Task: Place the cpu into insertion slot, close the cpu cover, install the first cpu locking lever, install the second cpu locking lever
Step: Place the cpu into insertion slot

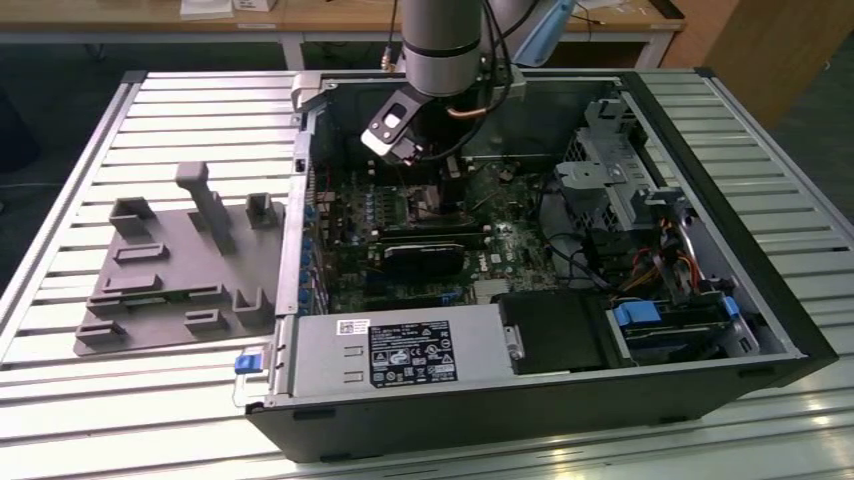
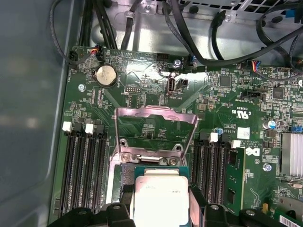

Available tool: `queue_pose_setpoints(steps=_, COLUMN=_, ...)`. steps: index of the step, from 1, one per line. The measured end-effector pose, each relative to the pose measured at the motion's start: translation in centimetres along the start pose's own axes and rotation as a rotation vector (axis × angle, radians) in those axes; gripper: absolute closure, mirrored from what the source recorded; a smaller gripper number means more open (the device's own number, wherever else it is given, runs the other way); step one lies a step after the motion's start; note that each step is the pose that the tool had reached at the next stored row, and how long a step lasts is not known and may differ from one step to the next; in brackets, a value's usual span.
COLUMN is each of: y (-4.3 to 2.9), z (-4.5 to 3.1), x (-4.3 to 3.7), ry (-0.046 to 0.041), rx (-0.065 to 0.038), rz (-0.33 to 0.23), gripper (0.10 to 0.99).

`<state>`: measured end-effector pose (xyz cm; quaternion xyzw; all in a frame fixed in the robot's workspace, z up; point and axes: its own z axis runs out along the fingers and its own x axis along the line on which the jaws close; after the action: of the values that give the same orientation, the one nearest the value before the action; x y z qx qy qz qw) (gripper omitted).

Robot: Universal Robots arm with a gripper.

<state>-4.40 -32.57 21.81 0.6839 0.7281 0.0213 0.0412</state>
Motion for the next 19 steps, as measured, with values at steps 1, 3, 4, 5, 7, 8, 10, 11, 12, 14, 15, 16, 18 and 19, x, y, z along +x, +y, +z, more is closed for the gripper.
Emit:
queue_pose_setpoints(steps=1, y=-0.02, z=-0.01, x=0.02, ry=-0.0001, rx=0.0, rz=0.0, gripper=0.549)
queue_pose_setpoints(steps=3, y=-0.07, z=-0.01, x=0.07, ry=-0.0002, rx=0.0, rz=0.0, gripper=0.549)
queue_pose_setpoints(steps=4, y=-0.09, z=-0.01, x=0.1, ry=0.0, rx=0.0, rz=0.0, gripper=0.549)
queue_pose_setpoints(steps=5, y=-0.1, z=-0.01, x=0.14, ry=-0.0001, rx=0.0, rz=0.0, gripper=0.549)
queue_pose_setpoints(steps=7, y=-0.11, z=-0.02, x=0.19, ry=-0.0002, rx=0.0, rz=0.0, gripper=0.549)
queue_pose_setpoints(steps=8, y=-0.13, z=-0.01, x=0.2, ry=-0.0001, rx=0.0, rz=0.0, gripper=0.549)
queue_pose_setpoints(steps=10, y=-0.16, z=0.02, x=0.22, ry=-0.0003, rx=-0.002, rz=0.001, gripper=0.549)
queue_pose_setpoints(steps=11, y=-0.17, z=0.05, x=0.22, ry=-0.0006, rx=-0.002, rz=0.005, gripper=0.549)
queue_pose_setpoints(steps=12, y=-0.19, z=0.08, x=0.23, ry=-0.0012, rx=-0.002, rz=0.011, gripper=0.549)
queue_pose_setpoints(steps=14, y=-0.28, z=0.12, x=0.25, ry=-0.0028, rx=-0.002, rz=0.026, gripper=0.549)
queue_pose_setpoints(steps=15, y=-0.34, z=0.13, x=0.28, ry=-0.0033, rx=-0.002, rz=0.032, gripper=0.549)
queue_pose_setpoints(steps=16, y=-0.4, z=0.15, x=0.32, ry=-0.0036, rx=-0.002, rz=0.036, gripper=0.549)
queue_pose_setpoints(steps=18, y=-0.51, z=0.17, x=0.43, ry=-0.0041, rx=-0.002, rz=0.042, gripper=0.549)
queue_pose_setpoints(steps=19, y=-0.54, z=0.19, x=0.48, ry=-0.0043, rx=-0.002, rz=0.044, gripper=0.549)
